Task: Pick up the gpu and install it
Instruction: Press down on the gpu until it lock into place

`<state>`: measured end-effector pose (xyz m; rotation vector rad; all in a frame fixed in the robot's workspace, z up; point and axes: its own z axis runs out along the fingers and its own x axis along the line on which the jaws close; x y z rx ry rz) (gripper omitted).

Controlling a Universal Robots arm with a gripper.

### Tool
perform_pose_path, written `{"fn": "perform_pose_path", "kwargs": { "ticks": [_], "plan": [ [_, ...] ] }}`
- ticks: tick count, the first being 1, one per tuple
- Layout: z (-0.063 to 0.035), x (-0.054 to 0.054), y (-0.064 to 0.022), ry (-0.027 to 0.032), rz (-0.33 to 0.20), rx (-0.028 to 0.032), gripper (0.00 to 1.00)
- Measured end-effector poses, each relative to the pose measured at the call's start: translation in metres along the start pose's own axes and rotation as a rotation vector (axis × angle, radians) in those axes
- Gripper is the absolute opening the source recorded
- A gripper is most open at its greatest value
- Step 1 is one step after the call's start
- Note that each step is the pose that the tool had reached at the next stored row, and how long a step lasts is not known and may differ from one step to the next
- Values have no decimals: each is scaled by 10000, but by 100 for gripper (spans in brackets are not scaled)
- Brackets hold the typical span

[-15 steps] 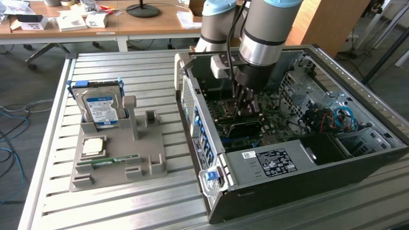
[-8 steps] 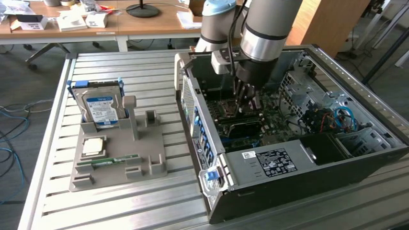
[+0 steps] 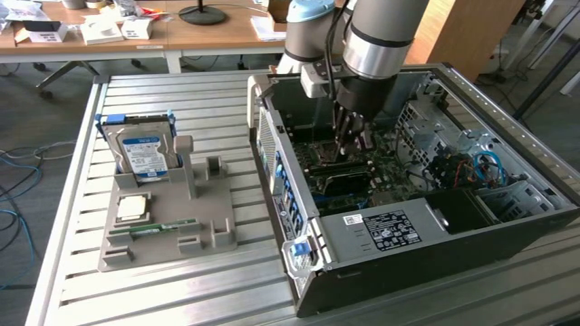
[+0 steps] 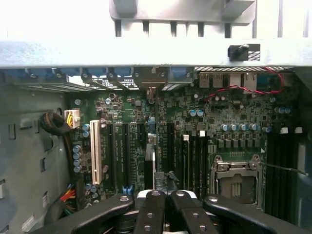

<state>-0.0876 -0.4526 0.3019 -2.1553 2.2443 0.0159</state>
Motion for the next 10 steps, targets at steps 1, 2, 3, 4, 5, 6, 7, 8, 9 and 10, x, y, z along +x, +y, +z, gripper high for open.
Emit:
{"fn": "perform_pose_path", "kwargs": {
  "ticks": [1,2,3,4,5,6,7,8,9,10],
  "plan": [
    [-9,0,0,0,0,0,11],
    [-17,0,0,1,0,0,11],
    [-21,-1,0,-1,0,0,11],
    [-22,-1,0,-3,0,1,11],
    [-22,-1,0,-3,0,1,11],
    [-22,-1,0,-2,0,1,11],
    [-23,-1,0,0,0,0,11],
    [-23,-1,0,0,0,0,11],
    [-23,-1,0,0,0,0,11],
    [-23,-1,0,1,0,0,11]
  ]
}}
